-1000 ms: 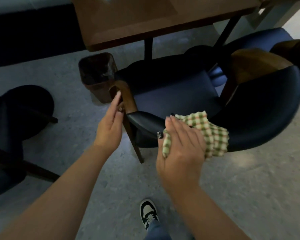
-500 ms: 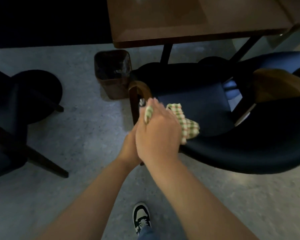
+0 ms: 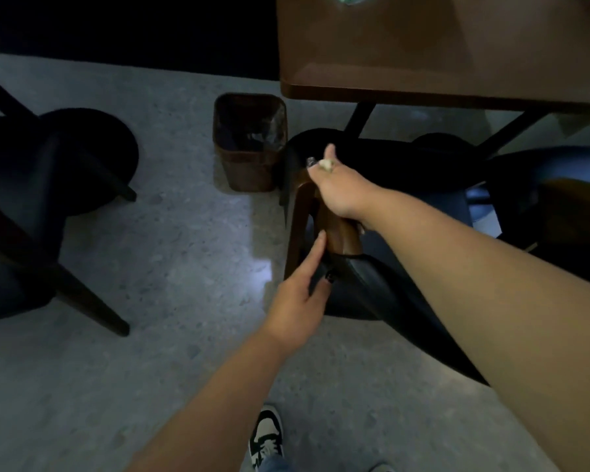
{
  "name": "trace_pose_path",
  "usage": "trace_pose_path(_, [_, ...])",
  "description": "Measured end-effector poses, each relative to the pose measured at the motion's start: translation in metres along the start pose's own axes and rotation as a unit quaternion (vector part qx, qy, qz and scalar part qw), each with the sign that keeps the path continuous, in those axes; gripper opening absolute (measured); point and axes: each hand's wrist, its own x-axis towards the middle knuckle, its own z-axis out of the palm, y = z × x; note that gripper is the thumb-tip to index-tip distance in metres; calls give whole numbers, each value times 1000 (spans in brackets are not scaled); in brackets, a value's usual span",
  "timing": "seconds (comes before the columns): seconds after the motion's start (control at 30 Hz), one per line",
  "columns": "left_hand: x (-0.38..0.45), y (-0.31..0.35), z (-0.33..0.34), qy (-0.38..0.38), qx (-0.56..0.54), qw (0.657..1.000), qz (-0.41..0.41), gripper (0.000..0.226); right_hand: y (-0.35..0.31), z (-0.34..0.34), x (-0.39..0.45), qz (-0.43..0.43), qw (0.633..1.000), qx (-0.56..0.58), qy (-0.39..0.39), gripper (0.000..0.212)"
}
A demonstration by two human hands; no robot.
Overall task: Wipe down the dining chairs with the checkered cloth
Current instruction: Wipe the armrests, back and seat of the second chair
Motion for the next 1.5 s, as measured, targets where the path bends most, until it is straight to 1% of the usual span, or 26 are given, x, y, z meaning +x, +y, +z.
trace_pose_path(0.03, [0,-1,3,-1,-9,1000,1,67,3,0,9,45,997,67,1,57])
trace_pose_path(0.07, [-1,-2,5,1,-14,1000,6,68,6,0,15,89,984,152,5,53])
trace_pose_path(0.1, [-1,-4,7,4,-19,1000,13,68,10,1,20,123,965,231,7,45])
trace_pose_path(0.13, [-1,-5,8,9,-21,1000,15,69,10,1,20,144,946,289,8,43])
trace_pose_path(0.2, [2,-6,8,15,-26,999,17,69,13,3,15,149,929,339,13,44])
trace_pose_path(0.27, [2,-7,9,16,-33,999,14,70,16,7,4,130,928,348,25,42])
trace_pose_path(0.33, [1,-7,12,23,-41,999,14,72,22,12,-12,73,954,286,54,36])
trace_pose_path(0.37, [0,-6,14,28,-50,998,16,73,24,13,-24,30,974,214,64,42])
trace_pose_path(0.4, [-2,-5,17,38,-58,997,20,72,26,12,-35,-19,991,116,62,52])
trace_pose_path(0.43, [-4,-2,21,50,-61,997,23,71,26,11,-43,-68,996,27,52,59])
trace_pose_path(0.47, [-5,0,25,63,-58,996,24,71,23,7,-46,-109,992,-49,34,62])
trace_pose_path(0.53, [-8,4,33,87,-45,995,29,72,16,-1,-38,-158,970,-184,-13,62])
trace_pose_path(0.63, [-11,7,41,112,-44,992,29,76,-7,-6,-11,-158,924,-344,-61,61])
trace_pose_path(0.73, [-13,9,45,130,-66,989,28,73,-30,6,18,-161,870,-462,-61,52])
trace_pose_path(0.8, [-13,7,44,147,-86,985,11,64,-45,23,24,-175,811,-554,-62,41])
trace_pose_path(0.83, [-12,4,42,154,-106,982,-9,59,-50,33,23,-184,770,-606,-75,39])
trace_pose_path(0.9, [-14,-2,35,173,-128,975,-48,54,-51,53,19,-214,675,-695,-124,40])
trace_pose_path(0.93, [-16,-6,30,188,-131,971,-65,52,-50,58,15,-222,636,-723,-152,41])
trace_pose_path(0.97, [-18,-11,25,204,-134,966,-82,49,-48,60,12,-223,612,-738,-175,41])
trace_pose_path(1.03, [-22,-19,13,239,-123,956,-117,48,-44,56,2,-215,598,-737,-228,37])
trace_pose_path(1.13, [-29,-28,-3,267,-115,946,-146,47,-35,48,-17,-158,600,-712,-330,29])
trace_pose_path(1.17, [-31,-29,-7,268,-118,944,-150,45,-34,45,-22,-140,602,-710,-339,26])
trace_pose_path(1.23, [-31,-28,-11,268,-134,942,-154,40,-36,41,-24,-126,617,-708,-321,24])
trace_pose_path(1.33, [-27,-22,-11,263,-147,940,-159,37,-45,39,-19,-106,638,-698,-308,32])
trace_pose_path(1.43, [-22,-13,-9,255,-157,942,-154,31,-40,48,-15,-76,630,-705,-317,38])
trace_pose_path(1.5, [-21,-7,-9,245,-168,943,-149,28,-40,50,-24,-76,623,-713,-313,33])
